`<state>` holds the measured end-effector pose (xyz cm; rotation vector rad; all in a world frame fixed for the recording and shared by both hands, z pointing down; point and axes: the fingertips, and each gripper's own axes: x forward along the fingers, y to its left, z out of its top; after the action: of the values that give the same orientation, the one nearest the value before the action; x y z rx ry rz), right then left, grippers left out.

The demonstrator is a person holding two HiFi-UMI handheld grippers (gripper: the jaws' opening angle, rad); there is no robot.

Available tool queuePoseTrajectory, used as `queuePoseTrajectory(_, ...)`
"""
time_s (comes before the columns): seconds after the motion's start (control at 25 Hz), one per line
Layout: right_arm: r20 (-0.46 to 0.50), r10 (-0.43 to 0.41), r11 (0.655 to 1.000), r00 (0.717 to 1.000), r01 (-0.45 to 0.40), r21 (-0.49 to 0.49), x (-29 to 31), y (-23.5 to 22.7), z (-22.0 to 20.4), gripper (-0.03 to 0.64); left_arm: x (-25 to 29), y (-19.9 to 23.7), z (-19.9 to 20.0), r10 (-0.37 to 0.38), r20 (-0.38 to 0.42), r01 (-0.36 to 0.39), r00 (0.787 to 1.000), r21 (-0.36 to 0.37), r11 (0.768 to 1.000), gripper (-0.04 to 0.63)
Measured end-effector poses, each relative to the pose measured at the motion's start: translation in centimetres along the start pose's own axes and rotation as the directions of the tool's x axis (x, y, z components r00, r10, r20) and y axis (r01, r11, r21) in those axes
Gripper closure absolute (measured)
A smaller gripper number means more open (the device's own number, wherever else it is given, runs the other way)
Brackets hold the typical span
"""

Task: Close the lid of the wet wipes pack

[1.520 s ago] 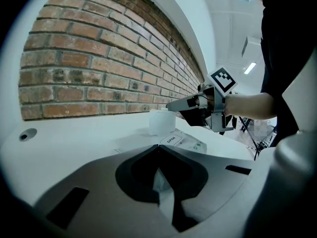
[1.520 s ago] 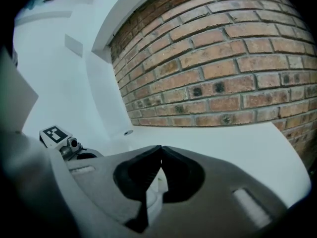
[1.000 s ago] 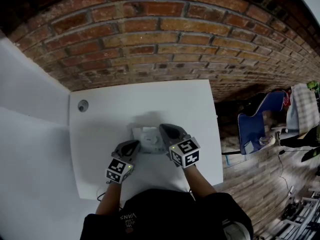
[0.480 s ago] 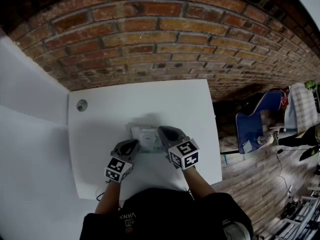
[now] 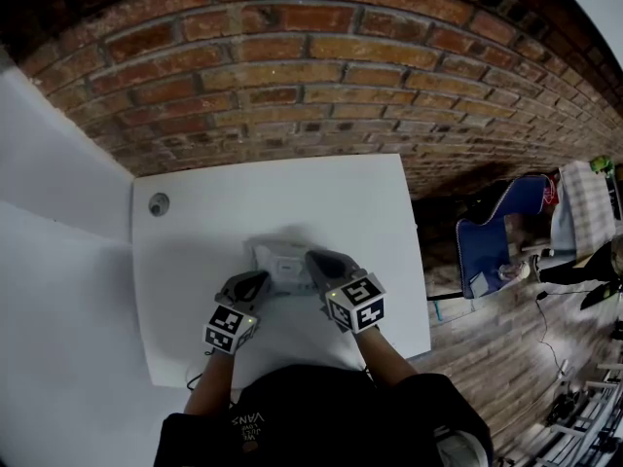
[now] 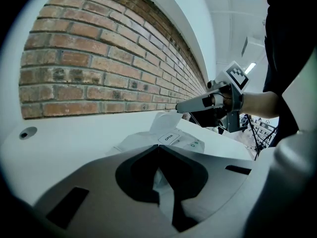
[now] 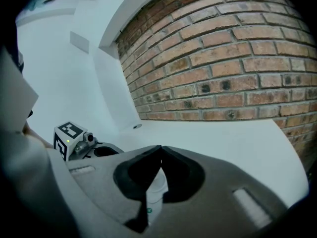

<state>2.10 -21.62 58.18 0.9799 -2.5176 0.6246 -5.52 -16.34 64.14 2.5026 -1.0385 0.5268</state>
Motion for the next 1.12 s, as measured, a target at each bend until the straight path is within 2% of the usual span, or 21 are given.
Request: queuePoseTrajectory(1.12,-0.100,0.018,1.000,0.995,-0.020,-0.016,0.5,1.8,-3.8,0.618,-0.3,-0.4,-0.5,-0.002,-0.003,0.002,1.000,-0.011,1.000,0.597)
